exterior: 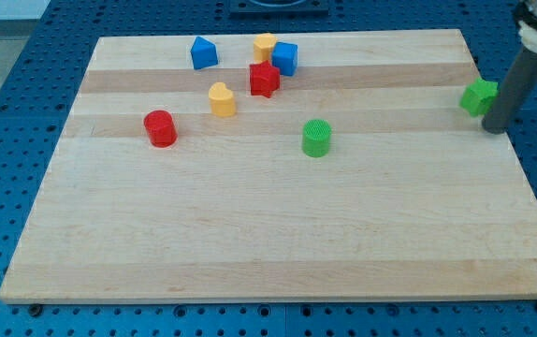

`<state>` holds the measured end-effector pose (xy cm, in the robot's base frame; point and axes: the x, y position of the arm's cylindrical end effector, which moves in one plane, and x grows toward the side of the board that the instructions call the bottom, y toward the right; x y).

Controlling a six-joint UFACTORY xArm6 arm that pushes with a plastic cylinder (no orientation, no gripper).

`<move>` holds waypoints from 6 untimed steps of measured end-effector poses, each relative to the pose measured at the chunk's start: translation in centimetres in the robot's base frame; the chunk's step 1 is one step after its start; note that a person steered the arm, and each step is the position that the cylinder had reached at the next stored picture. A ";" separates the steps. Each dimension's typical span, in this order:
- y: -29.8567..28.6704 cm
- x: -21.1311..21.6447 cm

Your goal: Adjust the green star to the center right of the board

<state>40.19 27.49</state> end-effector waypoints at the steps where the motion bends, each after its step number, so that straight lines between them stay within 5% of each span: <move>1: -0.7 -0.2; 4: 7.0 -0.5; 6: 4.3 -8.8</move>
<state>31.34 31.75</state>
